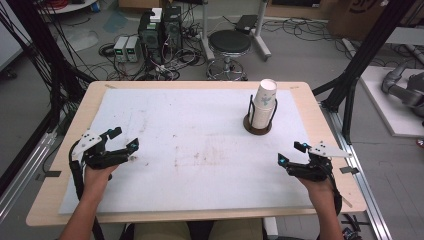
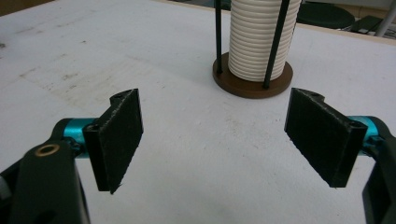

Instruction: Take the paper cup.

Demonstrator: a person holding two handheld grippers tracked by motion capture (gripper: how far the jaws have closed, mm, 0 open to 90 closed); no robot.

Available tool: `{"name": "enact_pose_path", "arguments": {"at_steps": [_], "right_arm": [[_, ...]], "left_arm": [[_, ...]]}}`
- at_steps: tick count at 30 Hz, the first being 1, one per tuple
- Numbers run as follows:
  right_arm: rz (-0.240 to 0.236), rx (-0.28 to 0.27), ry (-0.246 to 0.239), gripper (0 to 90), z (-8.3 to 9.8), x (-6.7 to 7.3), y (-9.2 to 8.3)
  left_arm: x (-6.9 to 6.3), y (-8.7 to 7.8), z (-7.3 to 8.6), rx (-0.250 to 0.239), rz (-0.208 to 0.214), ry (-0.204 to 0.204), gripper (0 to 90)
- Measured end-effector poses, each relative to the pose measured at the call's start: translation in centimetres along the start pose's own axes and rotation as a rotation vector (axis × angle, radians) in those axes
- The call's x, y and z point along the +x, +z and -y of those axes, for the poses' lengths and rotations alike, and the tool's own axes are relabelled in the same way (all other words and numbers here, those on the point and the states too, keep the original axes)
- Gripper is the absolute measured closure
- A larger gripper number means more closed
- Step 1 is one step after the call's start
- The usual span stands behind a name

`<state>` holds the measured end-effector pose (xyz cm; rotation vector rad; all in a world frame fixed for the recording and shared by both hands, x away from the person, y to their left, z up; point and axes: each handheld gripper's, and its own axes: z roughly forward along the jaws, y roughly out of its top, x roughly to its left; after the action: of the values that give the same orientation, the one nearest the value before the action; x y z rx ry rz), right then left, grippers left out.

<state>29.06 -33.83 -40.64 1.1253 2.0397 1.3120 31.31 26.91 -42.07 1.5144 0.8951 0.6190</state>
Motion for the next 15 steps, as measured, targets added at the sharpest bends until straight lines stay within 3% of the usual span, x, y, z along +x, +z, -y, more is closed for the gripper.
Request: {"name": "enact_pose_path", "arguments": {"at_steps": [4, 15], "right_arm": [[0.001, -0.007, 0.011, 19.7, -0.01, -0.04, -0.10], [-0.015, -0.025, 0.025, 19.7, -0.30, -0.21, 0.08]], "left_arm": [[-0.07, 0.11, -0.10, -0.007, -0.010, -0.005, 15.5], [0.02, 0.24, 0.07, 0.002, 0.012, -0.022, 15.5]]}}
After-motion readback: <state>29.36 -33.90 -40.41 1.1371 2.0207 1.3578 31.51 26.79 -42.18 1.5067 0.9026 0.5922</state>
